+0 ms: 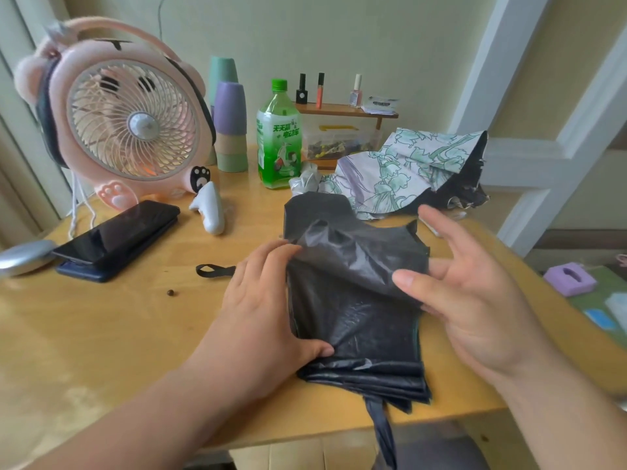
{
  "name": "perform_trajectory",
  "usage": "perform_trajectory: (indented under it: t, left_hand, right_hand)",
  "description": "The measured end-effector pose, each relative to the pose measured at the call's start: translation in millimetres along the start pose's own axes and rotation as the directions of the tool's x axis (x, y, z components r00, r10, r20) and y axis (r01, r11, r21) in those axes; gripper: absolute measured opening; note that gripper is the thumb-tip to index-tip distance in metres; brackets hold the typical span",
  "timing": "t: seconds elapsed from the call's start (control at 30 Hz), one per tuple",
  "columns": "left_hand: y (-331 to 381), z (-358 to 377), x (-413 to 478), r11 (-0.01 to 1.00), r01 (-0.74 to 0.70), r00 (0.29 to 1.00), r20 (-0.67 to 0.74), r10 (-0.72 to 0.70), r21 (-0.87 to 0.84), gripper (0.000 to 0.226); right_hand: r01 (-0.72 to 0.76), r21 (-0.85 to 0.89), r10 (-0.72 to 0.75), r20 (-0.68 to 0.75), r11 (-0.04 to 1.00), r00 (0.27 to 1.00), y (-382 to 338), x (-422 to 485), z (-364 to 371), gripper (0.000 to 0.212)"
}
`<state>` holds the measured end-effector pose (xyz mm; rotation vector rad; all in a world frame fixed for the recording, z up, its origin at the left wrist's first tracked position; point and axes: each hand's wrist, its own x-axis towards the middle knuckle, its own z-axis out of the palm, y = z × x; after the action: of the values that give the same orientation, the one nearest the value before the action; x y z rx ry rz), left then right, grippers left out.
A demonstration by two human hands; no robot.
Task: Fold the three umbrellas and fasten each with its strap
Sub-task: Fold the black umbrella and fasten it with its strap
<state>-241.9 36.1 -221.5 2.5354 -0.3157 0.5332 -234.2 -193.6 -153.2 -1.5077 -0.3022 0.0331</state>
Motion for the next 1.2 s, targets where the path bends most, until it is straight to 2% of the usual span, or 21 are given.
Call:
perform_trajectory:
  t: [0.1,0.2,0.3,0.4,0.5,0.63,0.8,0.87,0.9,0.93,1.0,1.07,1.13,1.2]
  left_hand:
    - [0.9,1.0,-3.5,1.0,-0.016,0.999,-0.042,0.016,0.0,0.108]
    - [3.3,-0.7,-6.7,0.999,-0.037,0.996,-0.078,0.037,-0.001,0.095]
    - [6.7,-3.8,-10.5,0.998,-0.058,0.996,-0.069,0.058,-0.009,0.094]
    - [10.5,-8.9,-11.8,0.995,-0.043,0.999,0.0,0.043,-0.094,0.095]
    - [19.2,-21.4,-6.0,0.955,0.125,0.988,0.117,-0.097,-0.268,0.078]
    - [27.4,-34.9,17.8,0.797,0.359,0.933,0.211,-0.292,-0.485,0.051]
    - [42.4,-34.5,49.3,0.792,0.499,0.866,0.222,-0.447,-0.352,0.04]
    - [42.7,-31.9,54.8,0.721,0.528,0.848,0.23,-0.477,-0.449,0.031]
    - [41.3,-32.0,55.6,0.654,0.531,0.841,0.243,-0.483,-0.539,0.029]
    - [40.6,-32.9,56.0,0.557,0.521,0.838,0.265,-0.476,-0.647,0.031]
    - [39.6,-32.9,54.1,0.301,0.459,0.852,0.318,-0.415,-0.836,0.046]
    - [37.6,-33.8,49.3,0.115,0.405,0.874,0.347,-0.34,-0.907,0.046]
    - [33.5,-34.5,41.0,0.057,0.395,0.889,0.366,-0.274,-0.917,0.041]
    - [27.5,-35.1,29.6,0.058,0.415,0.891,0.393,-0.225,-0.908,0.04]
  right_hand:
    - [-0.036,0.055,0.037,-0.021,0.998,0.999,9.1,-14.1,-5.3,0.071]
    - [-0.012,0.066,0.014,-0.039,0.998,0.999,17.6,-26.4,-10.0,0.07]
    - [0.0,0.003,0.001,-0.058,1.0,0.998,30.3,-38.3,-9.2,0.067]
    - [0.009,-0.073,-0.014,-0.068,0.997,0.998,43.4,-41.3,-7.1,0.054]
    - [0.027,-0.121,-0.037,-0.079,0.992,0.996,47.5,-39.8,-3.2,0.05]
    - [0.015,-0.13,-0.028,-0.1,0.991,0.995,41.0,-32.9,0.2,0.043]
    - [-0.092,-0.129,0.069,-0.171,0.987,0.983,31.1,-3.9,-2.1,0.041]
    - [-0.086,0.001,0.084,-0.176,0.996,0.981,26.5,7.2,-4.6,0.042]
    - [-0.064,0.079,0.077,-0.175,0.995,0.982,22.8,11.4,-5.6,0.042]
    - [-0.032,0.156,0.059,-0.173,0.987,0.983,18.7,14.7,-7.4,0.043]
    - [0.041,0.26,0.0,-0.155,0.965,0.988,10.6,19.1,-10.6,0.044]
    - [0.072,0.311,-0.035,-0.123,0.948,0.992,6.6,19.8,-12.7,0.045]
    - [0.074,0.331,-0.042,-0.103,0.941,0.994,7.2,17.5,-14.8,0.04]
    - [0.066,0.341,-0.035,-0.096,0.938,0.995,10.7,12.8,-18.4,0.035]
